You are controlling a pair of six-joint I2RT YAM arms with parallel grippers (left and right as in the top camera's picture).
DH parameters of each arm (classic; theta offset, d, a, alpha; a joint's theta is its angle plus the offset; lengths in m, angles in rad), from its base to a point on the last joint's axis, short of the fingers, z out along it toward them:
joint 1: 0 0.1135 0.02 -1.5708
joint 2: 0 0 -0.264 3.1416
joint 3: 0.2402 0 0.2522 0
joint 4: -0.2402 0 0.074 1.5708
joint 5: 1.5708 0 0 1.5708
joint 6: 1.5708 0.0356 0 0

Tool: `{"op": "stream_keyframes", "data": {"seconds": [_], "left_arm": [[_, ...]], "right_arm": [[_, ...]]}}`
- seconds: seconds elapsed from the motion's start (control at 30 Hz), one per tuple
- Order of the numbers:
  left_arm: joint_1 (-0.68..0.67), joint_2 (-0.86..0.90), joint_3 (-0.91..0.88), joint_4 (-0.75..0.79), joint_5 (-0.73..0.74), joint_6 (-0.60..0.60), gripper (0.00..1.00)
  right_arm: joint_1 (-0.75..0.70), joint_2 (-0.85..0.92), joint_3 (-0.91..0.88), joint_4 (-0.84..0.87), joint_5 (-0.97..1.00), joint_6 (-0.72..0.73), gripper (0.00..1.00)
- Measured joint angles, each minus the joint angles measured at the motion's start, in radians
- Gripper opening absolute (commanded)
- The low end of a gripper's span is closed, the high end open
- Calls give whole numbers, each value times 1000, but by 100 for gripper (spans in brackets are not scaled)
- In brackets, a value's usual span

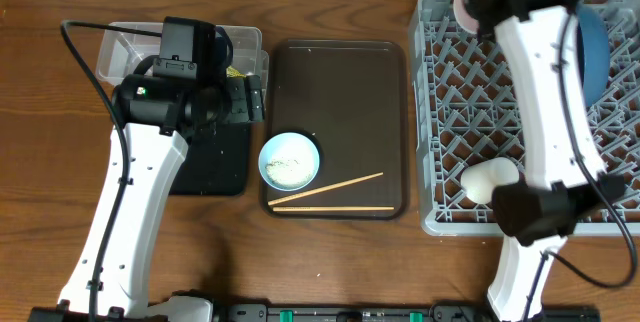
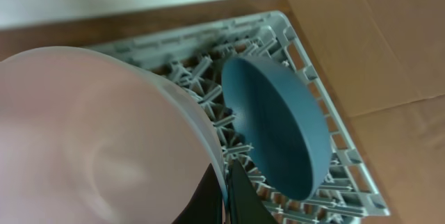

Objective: Sort waste into correct bins and load items into the dishwasher rack
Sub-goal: 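Carry the pink bowl with the right gripper and stand it in the rack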

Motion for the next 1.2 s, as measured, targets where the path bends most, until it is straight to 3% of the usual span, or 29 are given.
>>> {"op": "stream_keyframes", "data": {"seconds": [0.27,0.57,0.73,1.2], "left_arm": [[0,0,0,0,0,0,88],[0,0,0,0,0,0,88],[0,0,0,0,0,0,88],[0,0,0,0,0,0,88]], "right_arm": [[2,117,-8,61,186,-176,1],[61,241,-9,297,381,-551,1],[105,306,-9,343,428,-702,1],[119,406,-10,347,581,-780,2]]}}
